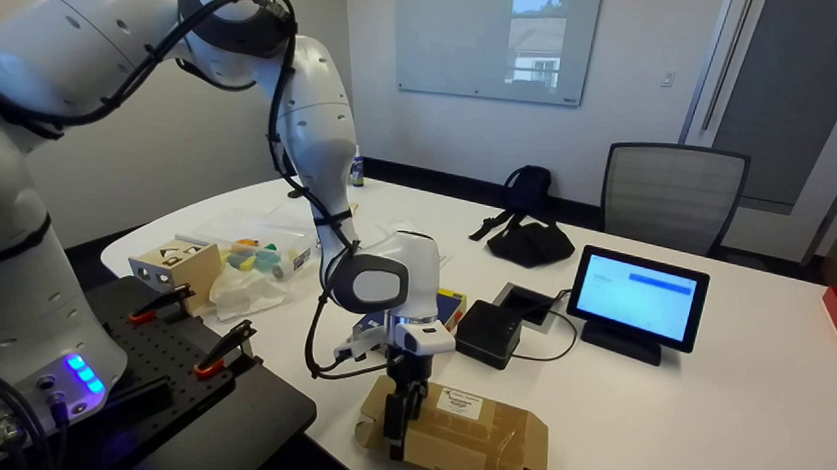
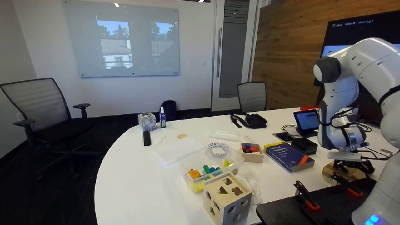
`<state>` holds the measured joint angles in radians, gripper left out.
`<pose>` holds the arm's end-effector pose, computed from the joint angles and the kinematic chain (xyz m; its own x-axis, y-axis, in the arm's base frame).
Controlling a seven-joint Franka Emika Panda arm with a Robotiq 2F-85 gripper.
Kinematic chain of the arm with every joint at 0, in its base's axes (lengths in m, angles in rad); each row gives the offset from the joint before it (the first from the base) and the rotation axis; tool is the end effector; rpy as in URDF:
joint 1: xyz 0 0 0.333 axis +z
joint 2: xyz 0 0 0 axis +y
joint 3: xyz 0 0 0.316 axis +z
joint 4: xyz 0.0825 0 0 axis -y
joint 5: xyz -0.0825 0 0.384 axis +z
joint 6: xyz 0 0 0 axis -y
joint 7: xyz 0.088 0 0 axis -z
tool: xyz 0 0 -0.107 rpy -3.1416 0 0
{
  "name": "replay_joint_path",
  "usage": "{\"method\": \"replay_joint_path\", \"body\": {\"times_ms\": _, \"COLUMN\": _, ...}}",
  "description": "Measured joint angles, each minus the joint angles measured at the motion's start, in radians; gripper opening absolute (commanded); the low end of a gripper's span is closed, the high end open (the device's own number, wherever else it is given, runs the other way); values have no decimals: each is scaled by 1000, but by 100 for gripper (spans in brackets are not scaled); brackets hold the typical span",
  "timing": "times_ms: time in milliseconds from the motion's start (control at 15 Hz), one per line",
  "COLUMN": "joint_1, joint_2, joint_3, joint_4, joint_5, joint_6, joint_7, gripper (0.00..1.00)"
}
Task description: Close the cardboard box
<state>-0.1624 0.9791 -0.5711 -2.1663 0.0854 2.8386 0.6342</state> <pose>0.3313 -0.3769 0.0065 0.3159 -0.9398 0.1303 -0.8627 -0.2273 0.4517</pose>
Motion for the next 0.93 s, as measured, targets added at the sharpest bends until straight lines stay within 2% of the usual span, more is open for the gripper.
{"method": "replay_joint_path", "body": {"times_ms": 600, "joint_1": 16, "joint_2": -6, "joint_3": -3, "joint_4": -9, "joint_5": 58, "joint_6": 8, "joint_7": -5, "gripper": 100}}
{"method": "replay_joint_path", "body": {"times_ms": 800, "joint_1": 38, "joint_2": -65, "joint_3": -18, "joint_4": -27, "joint_5": 58, "joint_6": 11, "joint_7": -36, "gripper": 100}}
{"method": "replay_joint_path", "body": {"times_ms": 933, "joint_1": 71, "joint_2": -146, "joint_3": -53, "joint_4": -61, "joint_5": 58, "joint_6": 11, "joint_7": -70, "gripper": 100}}
